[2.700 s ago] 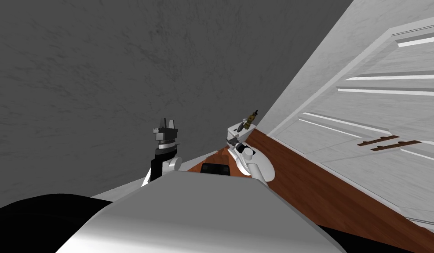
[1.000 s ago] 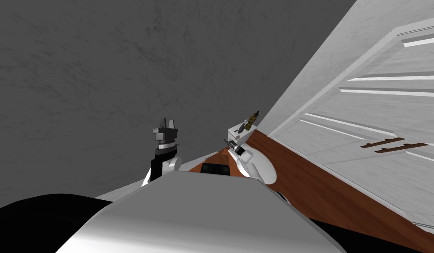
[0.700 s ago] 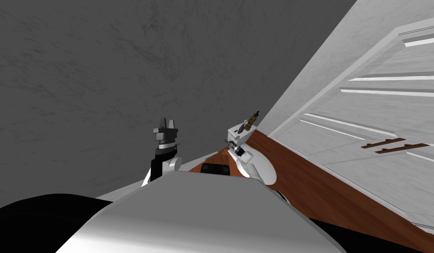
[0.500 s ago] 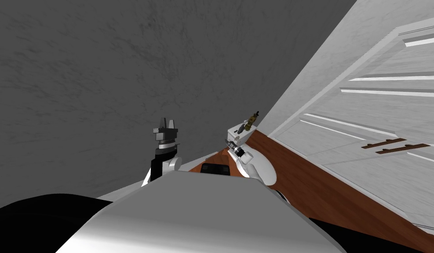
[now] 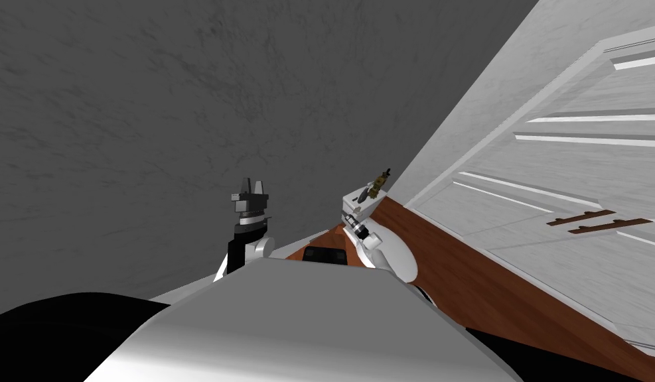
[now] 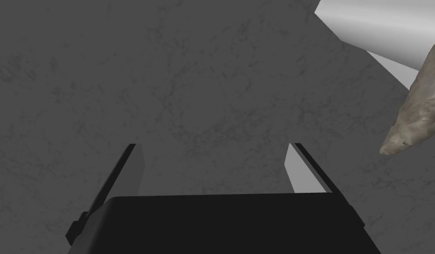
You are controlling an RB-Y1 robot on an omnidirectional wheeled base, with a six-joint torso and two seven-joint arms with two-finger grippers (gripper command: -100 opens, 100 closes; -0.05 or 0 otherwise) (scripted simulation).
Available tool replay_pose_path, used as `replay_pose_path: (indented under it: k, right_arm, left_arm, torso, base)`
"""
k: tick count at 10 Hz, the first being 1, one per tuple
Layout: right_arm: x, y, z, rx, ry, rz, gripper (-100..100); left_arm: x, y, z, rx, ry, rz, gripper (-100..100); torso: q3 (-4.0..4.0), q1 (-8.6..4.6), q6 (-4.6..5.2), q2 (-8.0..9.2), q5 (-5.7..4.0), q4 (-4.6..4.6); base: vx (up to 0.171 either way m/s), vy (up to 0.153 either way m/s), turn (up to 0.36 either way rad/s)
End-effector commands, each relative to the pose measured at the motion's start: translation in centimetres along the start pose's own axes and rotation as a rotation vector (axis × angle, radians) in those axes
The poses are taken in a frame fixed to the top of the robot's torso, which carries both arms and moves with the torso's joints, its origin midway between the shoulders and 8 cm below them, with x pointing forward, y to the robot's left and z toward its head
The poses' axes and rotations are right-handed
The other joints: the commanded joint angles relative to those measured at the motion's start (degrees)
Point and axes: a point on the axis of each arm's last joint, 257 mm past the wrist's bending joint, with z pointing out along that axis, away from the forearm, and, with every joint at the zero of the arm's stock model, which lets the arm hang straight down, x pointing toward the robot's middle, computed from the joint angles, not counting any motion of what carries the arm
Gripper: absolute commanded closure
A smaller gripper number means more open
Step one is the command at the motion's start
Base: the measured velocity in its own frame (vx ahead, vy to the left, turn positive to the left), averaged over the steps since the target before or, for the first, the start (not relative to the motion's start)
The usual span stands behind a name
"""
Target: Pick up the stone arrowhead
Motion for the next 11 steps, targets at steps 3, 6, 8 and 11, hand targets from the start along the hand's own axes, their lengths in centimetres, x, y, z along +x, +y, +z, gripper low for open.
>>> replay_pose_path:
  k: [3,6,8,11]
  right_arm:
    - [0.3,0.6,-1.3,0.012,0.080,0.127,-100]
    - [0.8,1.0,-2.0,0.013,0.132,0.188,-100]
    - [1.1,1.6,-3.2,0.015,0.194,0.263,-100]
    - [1.7,2.2,-4.4,0.013,0.261,0.324,-100]
  left_arm:
    - [0.0,0.0,0.0,0.000,0.000,0.000,0]
    - [0.0,0.0,0.0,0.000,0.000,0.000,0]
    - [0.0,0.0,0.0,0.000,0.000,0.000,0]
    - [0.0,0.0,0.0,0.000,0.000,0.000,0]
  torso:
    - [0.02,0.00,0.00,0.04,0.00,0.01]
    - [0.01,0.00,0.00,0.01,0.00,0.00]
    - [0.01,-0.02,0.00,0.01,0.00,0.00]
    - [0.02,-0.02,0.00,0.03,0.00,0.01]
  base:
    - [0.027,-0.025,-0.004]
    - [0.028,-0.023,-0.004]
    - [0.039,-0.036,-0.009]
    - [0.027,-0.032,-0.005]
